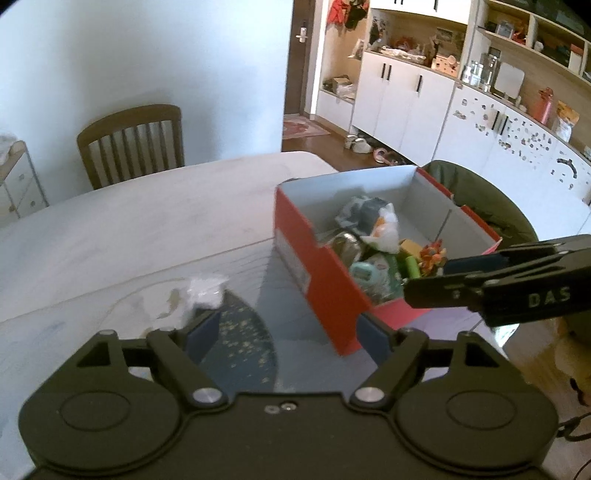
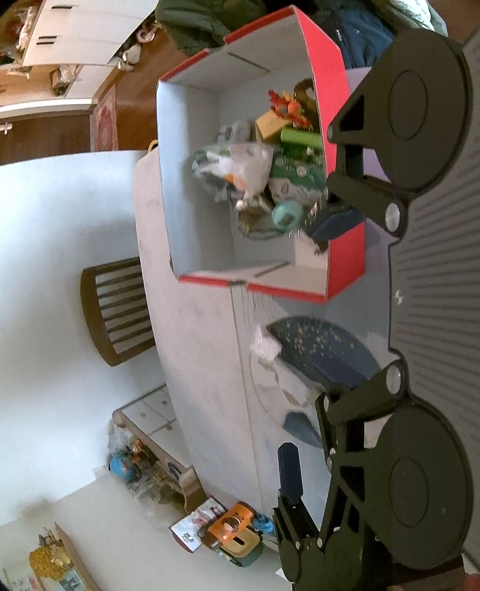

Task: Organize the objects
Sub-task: 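Withdraw both grippers from the shoebox back over the table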

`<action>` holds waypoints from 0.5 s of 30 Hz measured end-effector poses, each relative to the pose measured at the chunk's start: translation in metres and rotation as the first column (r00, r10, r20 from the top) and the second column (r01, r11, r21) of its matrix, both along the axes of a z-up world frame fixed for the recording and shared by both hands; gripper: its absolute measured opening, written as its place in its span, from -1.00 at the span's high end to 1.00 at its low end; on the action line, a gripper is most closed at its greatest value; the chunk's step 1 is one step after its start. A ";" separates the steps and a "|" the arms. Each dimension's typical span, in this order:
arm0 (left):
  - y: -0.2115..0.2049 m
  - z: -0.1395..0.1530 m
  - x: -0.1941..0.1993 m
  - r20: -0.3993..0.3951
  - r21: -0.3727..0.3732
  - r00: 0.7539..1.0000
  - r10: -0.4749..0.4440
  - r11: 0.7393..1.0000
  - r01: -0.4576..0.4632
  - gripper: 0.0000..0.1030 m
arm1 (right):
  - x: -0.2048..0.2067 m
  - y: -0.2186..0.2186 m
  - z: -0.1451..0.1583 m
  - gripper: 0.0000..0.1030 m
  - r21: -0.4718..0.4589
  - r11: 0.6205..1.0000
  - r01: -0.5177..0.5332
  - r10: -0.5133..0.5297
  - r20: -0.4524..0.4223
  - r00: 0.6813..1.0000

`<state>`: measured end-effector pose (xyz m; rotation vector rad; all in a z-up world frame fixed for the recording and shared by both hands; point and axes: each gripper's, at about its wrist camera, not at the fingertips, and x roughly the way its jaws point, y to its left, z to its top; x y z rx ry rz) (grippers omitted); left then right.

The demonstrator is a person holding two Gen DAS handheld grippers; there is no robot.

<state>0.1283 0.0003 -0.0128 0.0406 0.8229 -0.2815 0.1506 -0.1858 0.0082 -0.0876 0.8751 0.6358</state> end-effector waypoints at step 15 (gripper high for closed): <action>0.067 -0.013 -0.008 0.007 -0.012 0.998 0.063 0.998 -0.063 -0.98 | -0.014 0.076 -0.005 -0.61 -0.021 0.997 -0.070 0.071 0.028 0.997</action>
